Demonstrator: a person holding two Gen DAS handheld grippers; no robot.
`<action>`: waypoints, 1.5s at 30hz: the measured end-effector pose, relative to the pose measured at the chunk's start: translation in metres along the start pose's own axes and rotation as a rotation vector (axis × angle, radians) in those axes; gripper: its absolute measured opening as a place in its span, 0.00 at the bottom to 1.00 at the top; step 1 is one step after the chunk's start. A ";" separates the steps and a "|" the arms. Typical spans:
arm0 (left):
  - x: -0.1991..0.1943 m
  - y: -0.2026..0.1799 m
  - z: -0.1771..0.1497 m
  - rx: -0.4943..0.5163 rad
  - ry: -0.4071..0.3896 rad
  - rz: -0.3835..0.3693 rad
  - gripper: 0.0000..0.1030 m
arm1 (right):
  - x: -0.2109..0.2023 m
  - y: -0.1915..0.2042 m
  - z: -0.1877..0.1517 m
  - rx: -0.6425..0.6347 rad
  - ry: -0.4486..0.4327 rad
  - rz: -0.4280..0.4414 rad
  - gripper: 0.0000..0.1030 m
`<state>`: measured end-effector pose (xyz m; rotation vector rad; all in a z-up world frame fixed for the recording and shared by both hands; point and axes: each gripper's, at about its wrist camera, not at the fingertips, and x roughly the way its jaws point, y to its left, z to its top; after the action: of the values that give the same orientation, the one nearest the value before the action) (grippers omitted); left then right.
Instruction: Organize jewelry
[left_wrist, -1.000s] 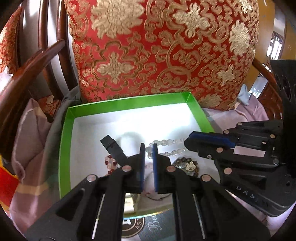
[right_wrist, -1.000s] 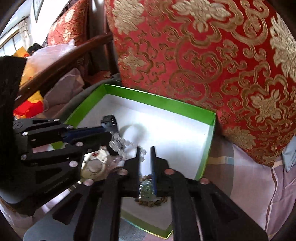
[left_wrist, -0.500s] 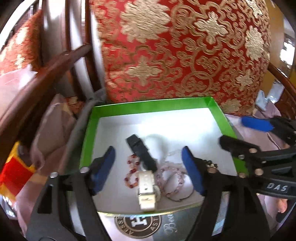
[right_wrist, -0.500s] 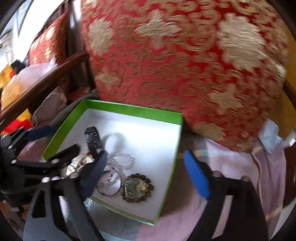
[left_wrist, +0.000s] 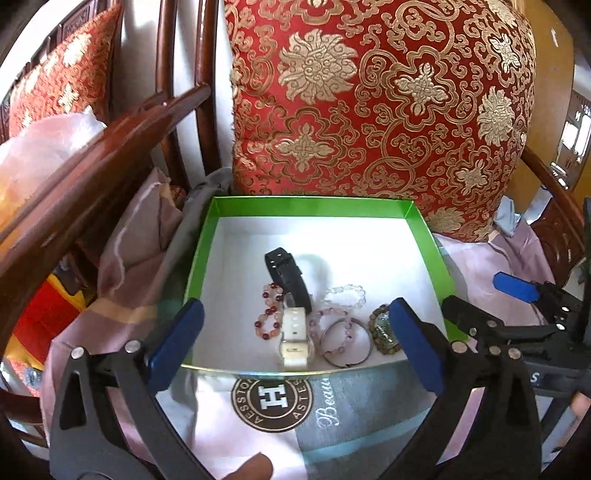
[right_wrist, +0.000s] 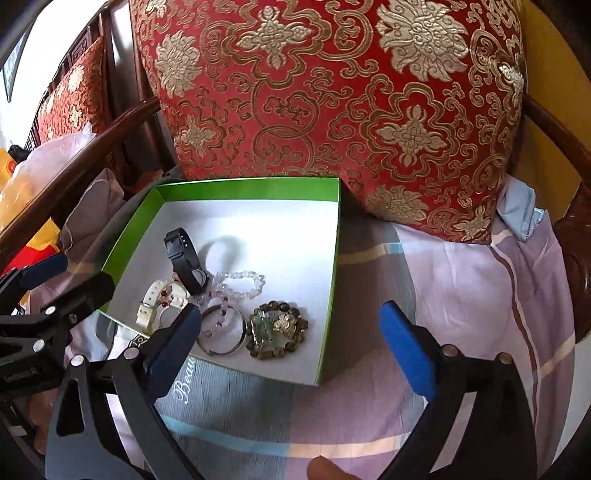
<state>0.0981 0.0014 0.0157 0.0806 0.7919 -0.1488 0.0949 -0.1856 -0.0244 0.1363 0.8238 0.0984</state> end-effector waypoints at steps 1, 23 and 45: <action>0.000 -0.002 0.000 0.003 -0.003 0.001 0.98 | 0.001 0.001 -0.001 0.000 0.002 -0.008 0.97; 0.009 0.007 -0.007 -0.037 0.066 -0.010 0.98 | -0.001 0.012 -0.002 -0.032 0.021 -0.054 0.97; 0.013 0.002 -0.006 -0.013 0.080 -0.030 0.98 | -0.004 0.007 -0.007 -0.013 0.021 -0.091 0.97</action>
<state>0.1028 0.0025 0.0022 0.0627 0.8745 -0.1699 0.0872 -0.1790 -0.0250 0.0858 0.8485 0.0199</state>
